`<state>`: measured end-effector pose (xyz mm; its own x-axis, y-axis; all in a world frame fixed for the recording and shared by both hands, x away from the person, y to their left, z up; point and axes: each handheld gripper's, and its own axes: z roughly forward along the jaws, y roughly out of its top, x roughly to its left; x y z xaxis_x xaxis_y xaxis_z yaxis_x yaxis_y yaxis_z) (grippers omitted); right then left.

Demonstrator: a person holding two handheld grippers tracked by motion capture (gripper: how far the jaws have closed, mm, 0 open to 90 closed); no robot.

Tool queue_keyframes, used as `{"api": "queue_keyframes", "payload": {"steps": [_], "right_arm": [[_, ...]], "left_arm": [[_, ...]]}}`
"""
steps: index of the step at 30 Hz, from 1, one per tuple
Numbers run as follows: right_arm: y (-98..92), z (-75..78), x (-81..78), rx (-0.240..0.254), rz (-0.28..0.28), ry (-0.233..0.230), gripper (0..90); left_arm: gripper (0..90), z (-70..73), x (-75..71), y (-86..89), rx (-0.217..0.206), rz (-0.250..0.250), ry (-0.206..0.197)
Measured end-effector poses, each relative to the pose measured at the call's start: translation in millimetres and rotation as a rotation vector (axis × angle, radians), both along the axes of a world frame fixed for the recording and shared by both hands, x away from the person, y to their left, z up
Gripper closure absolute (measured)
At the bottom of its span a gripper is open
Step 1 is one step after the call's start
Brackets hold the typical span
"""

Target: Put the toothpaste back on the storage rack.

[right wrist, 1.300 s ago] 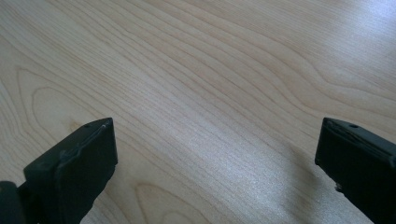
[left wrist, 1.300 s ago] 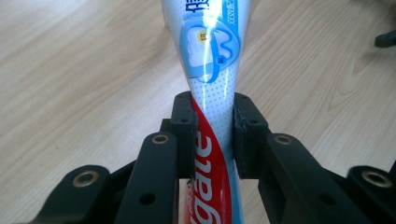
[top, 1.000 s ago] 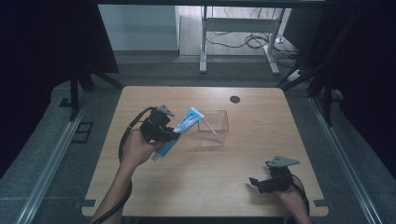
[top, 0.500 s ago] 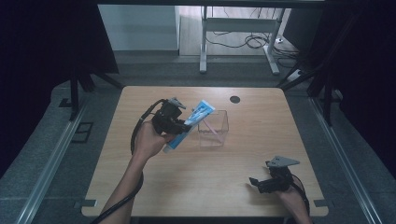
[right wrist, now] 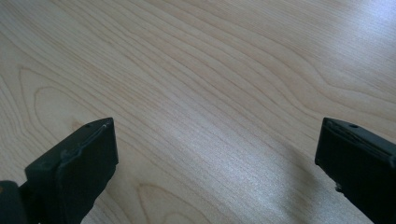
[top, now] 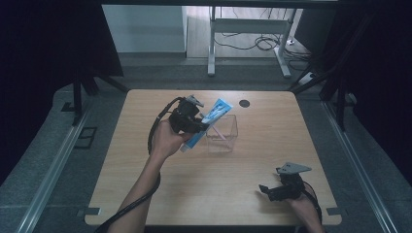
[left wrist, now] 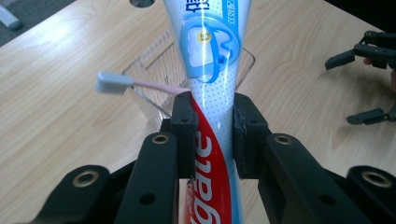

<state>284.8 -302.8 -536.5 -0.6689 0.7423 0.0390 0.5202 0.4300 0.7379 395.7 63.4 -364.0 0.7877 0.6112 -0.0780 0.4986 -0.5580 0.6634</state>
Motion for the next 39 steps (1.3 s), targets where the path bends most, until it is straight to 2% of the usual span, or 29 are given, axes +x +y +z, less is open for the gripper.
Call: {"api": "queue_keyframes", "payload": {"steps": [10, 17, 34, 39], "right_arm": [[-0.7, 0.4, 0.2, -0.003, 0.001, -0.007, 0.0], [-1.1, 0.5, 0.3, -0.001, 0.002, -0.006, 0.0], [-1.0, -0.2, 0.8, -0.002, 0.007, -0.006, 0.0], [-0.8, -0.4, 0.7, 0.000, 0.007, -0.002, 0.0]], "left_arm": [[73.5, 0.5, 15.0, -17.3, -0.013, 0.003, -0.037], [73.6, 1.4, 23.6, -29.1, -0.040, 0.010, -0.055], [73.6, 0.4, 42.0, -53.8, -0.061, 0.014, -0.110], [73.6, -1.7, 46.5, -61.0, -0.089, 0.015, -0.119]]}}
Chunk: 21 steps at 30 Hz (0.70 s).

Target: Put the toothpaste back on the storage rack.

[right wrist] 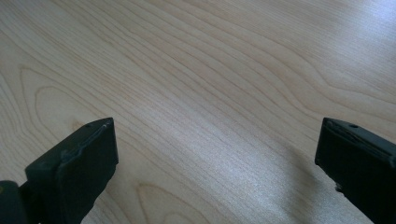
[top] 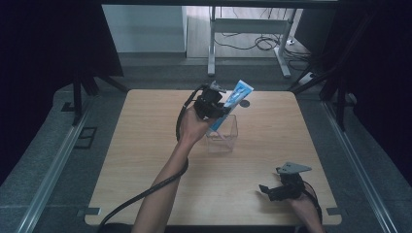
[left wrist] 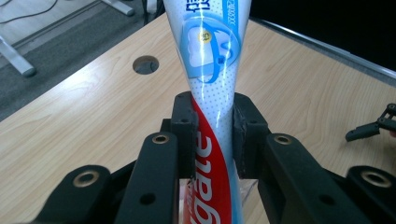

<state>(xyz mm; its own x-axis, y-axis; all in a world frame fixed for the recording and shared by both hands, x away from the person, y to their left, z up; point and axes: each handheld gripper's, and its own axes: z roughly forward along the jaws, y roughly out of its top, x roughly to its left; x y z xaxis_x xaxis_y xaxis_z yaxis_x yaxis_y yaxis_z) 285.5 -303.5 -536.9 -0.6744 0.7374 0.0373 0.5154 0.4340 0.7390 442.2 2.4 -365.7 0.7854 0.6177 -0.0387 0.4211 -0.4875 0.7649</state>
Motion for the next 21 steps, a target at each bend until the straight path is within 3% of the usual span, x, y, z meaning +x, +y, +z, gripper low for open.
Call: {"api": "queue_keyframes", "payload": {"steps": [21], "right_arm": [[0.0, -0.4, -0.1, 0.002, 0.005, 0.004, 0.0]], "left_arm": [[73.6, -32.3, 11.6, -16.9, -0.001, 0.028, -0.046]]}}
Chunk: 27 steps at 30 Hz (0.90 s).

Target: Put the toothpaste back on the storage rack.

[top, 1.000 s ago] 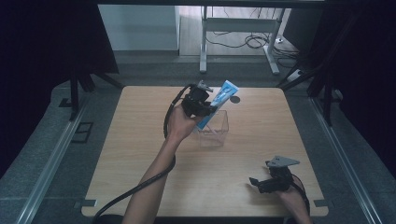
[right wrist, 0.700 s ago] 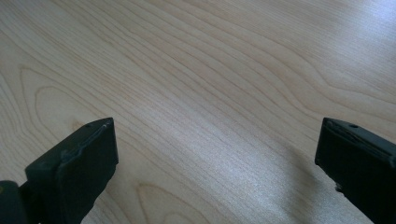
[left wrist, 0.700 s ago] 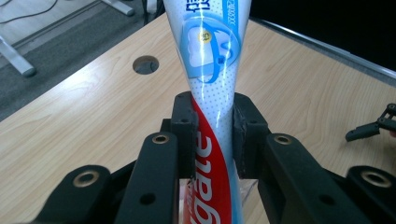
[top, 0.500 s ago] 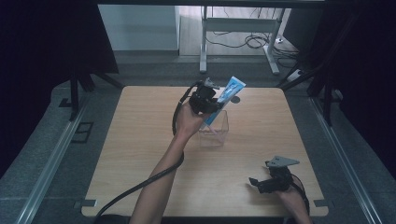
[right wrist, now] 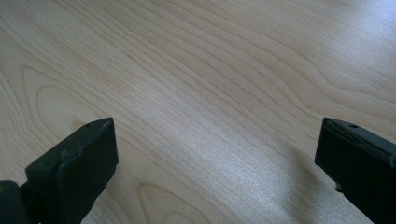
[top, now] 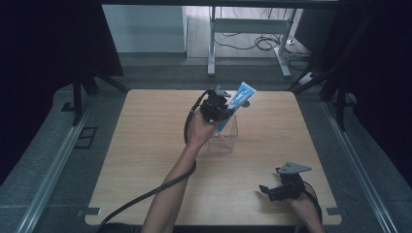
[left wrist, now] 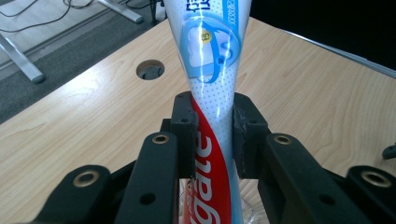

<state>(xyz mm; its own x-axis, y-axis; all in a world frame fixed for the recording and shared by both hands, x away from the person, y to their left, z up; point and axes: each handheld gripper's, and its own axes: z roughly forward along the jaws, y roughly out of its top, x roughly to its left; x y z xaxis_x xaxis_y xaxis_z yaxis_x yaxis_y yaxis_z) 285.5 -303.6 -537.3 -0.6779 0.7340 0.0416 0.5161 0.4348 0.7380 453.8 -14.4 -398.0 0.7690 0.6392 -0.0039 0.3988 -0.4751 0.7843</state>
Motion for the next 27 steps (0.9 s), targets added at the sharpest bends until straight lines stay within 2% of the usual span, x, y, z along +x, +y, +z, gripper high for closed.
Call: {"api": "queue_keyframes", "payload": {"steps": [15, 27], "right_arm": [[-0.3, 0.0, 0.1, -0.002, 0.000, 0.000, 0.0], [0.2, 0.4, -0.3, -0.002, 0.001, -0.002, 0.0]], "left_arm": [[73.3, -25.4, -2.3, -4.4, 0.008, 0.000, -0.004], [72.8, -38.3, -5.8, -2.3, 0.028, -0.007, -0.001]]}}
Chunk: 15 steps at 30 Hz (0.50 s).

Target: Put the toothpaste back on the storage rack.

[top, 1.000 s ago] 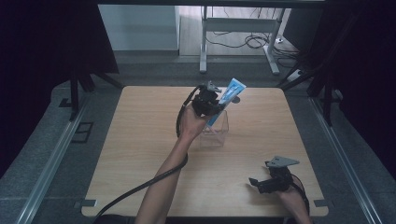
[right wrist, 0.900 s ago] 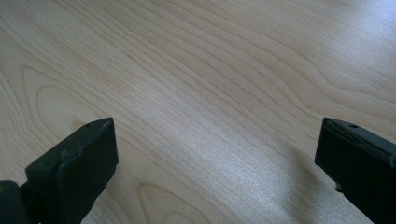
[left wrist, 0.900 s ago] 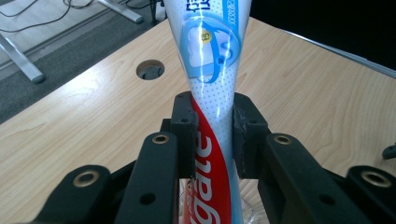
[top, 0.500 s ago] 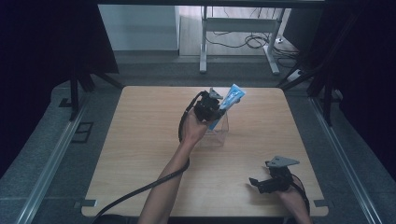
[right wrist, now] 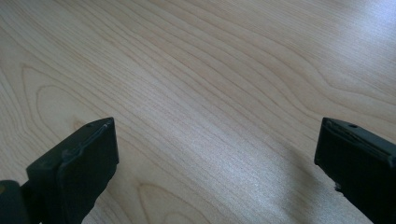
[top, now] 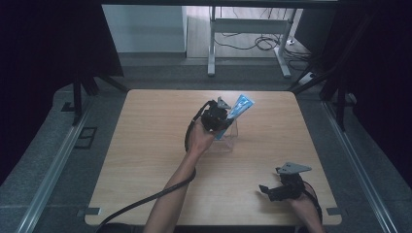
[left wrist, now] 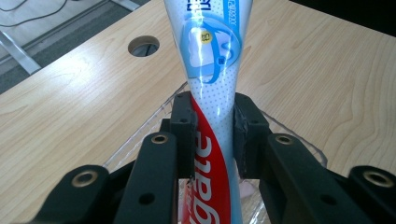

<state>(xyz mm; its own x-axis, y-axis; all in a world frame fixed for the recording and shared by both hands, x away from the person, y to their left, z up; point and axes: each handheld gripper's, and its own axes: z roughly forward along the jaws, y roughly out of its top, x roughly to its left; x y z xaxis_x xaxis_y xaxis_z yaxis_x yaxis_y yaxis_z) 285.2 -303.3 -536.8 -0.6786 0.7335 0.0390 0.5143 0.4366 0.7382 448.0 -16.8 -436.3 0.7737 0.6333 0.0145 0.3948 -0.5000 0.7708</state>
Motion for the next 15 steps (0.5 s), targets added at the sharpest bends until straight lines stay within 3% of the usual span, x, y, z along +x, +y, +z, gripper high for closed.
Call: {"api": "queue_keyframes", "payload": {"steps": [15], "right_arm": [[0.7, -0.6, -0.2, -0.010, 0.002, 0.001, 0.0]], "left_arm": [[72.2, -1.9, -5.5, 2.9, 0.026, -0.001, 0.002]]}}
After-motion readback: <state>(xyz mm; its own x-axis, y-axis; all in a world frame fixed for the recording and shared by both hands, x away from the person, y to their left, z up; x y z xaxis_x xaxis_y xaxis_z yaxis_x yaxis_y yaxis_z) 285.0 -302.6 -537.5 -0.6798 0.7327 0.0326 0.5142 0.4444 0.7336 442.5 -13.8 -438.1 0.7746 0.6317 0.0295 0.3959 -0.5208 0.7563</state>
